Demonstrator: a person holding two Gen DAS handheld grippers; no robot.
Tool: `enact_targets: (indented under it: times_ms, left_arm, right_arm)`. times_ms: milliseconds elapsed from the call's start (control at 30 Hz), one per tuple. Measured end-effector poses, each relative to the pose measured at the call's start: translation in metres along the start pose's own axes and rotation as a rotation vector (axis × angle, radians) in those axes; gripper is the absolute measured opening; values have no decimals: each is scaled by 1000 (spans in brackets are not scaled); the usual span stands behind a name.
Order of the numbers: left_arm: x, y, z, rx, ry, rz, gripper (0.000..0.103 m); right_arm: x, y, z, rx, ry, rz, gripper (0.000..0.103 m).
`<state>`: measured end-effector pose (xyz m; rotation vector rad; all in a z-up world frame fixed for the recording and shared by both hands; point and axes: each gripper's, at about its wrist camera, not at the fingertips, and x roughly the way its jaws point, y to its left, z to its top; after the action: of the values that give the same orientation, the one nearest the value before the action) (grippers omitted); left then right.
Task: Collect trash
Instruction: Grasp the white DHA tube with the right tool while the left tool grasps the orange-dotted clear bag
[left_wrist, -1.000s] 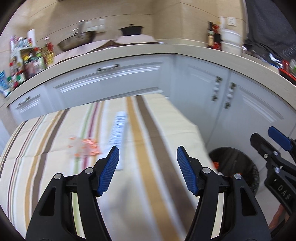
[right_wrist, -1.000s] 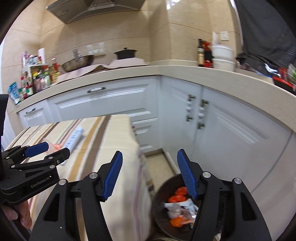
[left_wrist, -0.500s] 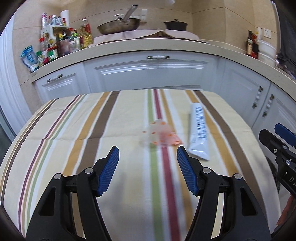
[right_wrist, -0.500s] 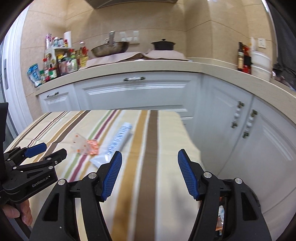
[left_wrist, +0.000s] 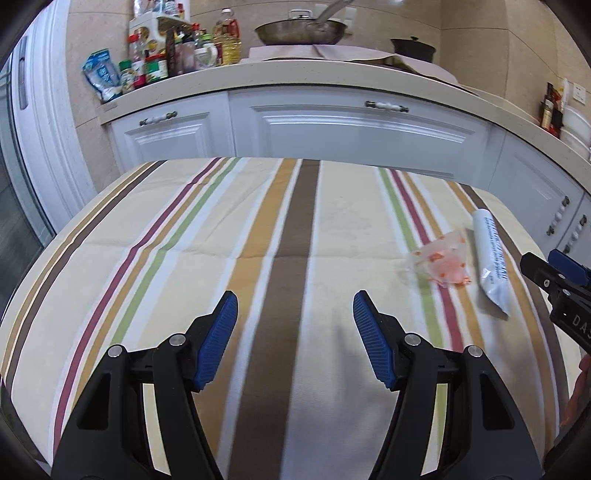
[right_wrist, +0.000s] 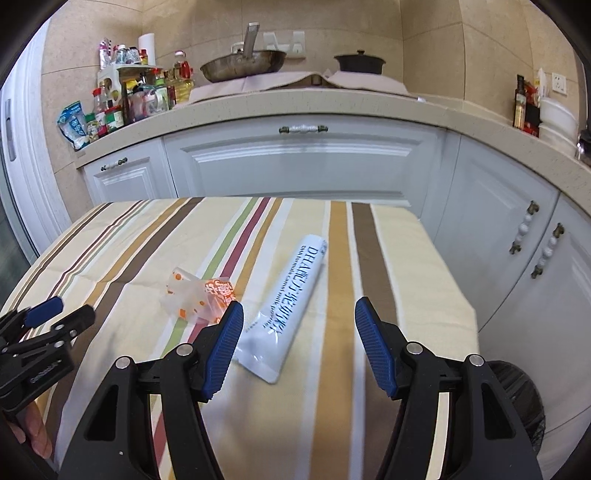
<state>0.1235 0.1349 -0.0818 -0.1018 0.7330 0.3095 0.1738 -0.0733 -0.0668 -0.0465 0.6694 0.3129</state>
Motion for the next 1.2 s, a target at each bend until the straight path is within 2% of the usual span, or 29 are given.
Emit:
enact_targets:
  times_ms: [400,467,533,600,733,1200]
  left_arm:
    - [14,23,5,-41,32,9,63]
    - [15,22,5,-38,35,6,63]
    - [15,20,5,-35,35,2,66]
    - [14,18,4,-36,34,-4,70]
    - [12,6,4,-25,35,-26,70]
    - [9,-70,17,59,37,-141,74]
  right_arm:
    - [48,9,10,34,147,-9,62]
    - [55,9,8,35,182,4,57]
    - [58,9,7,38,206,30,43]
    - [59,9,6,37,217,48,39]
    - [52,7,5,29,198,55,32]
    - [2,-42,-2,38,83,-6,31]
